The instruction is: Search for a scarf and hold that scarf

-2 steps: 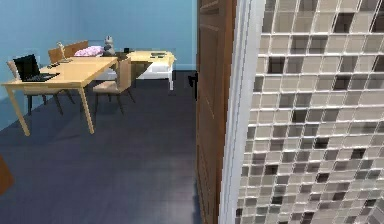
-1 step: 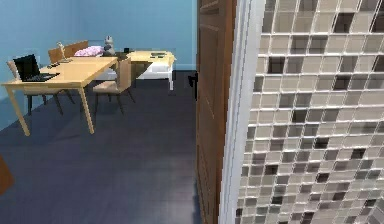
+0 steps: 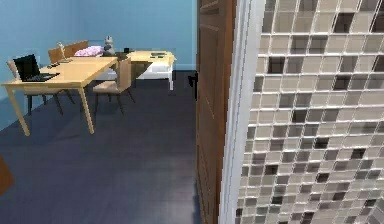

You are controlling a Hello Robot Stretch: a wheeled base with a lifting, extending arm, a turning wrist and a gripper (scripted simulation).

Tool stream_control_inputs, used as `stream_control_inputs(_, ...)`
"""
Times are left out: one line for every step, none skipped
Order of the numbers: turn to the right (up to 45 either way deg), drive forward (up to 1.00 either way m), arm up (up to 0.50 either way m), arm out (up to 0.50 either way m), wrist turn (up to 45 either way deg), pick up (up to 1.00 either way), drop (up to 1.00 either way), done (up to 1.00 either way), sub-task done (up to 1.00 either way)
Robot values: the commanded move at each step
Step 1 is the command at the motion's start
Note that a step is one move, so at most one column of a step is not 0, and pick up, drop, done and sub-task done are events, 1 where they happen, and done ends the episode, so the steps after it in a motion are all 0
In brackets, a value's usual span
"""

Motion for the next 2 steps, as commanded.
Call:
stream_control_inputs(0.0, 0.00, -0.30, 0.00, 0.0, 0.00, 0.00, 0.00, 0.00)
stream_control_inputs(0.0, 0.00, 0.00, 0.00, 0.0, 1.00, 0.00, 0.00, 0.00)
